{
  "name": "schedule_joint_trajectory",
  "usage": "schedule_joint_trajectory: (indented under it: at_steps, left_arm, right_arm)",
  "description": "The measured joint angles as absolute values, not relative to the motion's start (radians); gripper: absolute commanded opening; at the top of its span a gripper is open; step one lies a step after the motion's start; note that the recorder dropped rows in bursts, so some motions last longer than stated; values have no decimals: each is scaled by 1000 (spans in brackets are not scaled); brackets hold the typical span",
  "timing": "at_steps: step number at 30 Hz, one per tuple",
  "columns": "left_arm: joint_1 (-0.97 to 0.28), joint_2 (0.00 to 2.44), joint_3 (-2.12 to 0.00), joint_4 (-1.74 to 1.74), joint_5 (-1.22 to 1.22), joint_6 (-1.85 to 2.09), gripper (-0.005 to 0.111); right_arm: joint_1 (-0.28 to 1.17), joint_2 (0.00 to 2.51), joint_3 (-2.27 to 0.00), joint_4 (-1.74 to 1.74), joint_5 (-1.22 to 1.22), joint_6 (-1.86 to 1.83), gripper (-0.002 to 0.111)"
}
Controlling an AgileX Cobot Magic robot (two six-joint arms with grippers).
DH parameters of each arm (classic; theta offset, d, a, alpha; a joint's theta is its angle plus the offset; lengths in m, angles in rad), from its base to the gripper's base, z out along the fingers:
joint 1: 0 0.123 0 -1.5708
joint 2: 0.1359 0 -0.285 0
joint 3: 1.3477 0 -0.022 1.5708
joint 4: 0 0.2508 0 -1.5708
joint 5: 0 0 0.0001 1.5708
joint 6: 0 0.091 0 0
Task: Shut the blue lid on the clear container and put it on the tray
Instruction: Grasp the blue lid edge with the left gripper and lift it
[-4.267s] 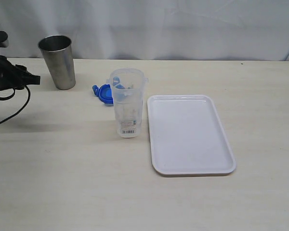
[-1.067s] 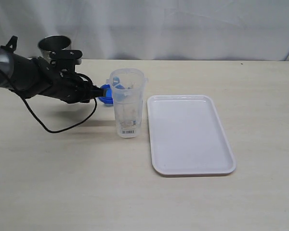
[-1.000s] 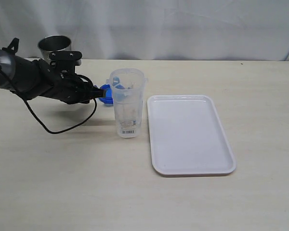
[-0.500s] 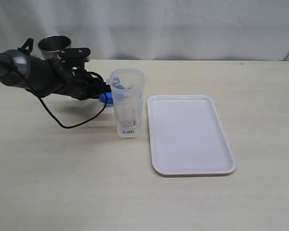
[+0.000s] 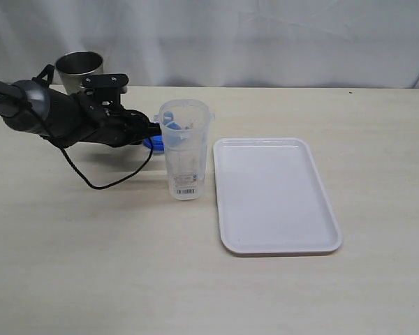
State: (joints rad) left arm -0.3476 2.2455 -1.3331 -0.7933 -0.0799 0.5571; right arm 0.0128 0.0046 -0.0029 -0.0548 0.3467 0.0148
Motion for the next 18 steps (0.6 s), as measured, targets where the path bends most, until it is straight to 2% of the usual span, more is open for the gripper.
schedule_joint_trajectory:
  at_steps: [18]
  left_arm:
    - [-348,2249,-1333,-793,-91,533,38]
  right_arm:
    - [13,5,-3,-55,347,15,5]
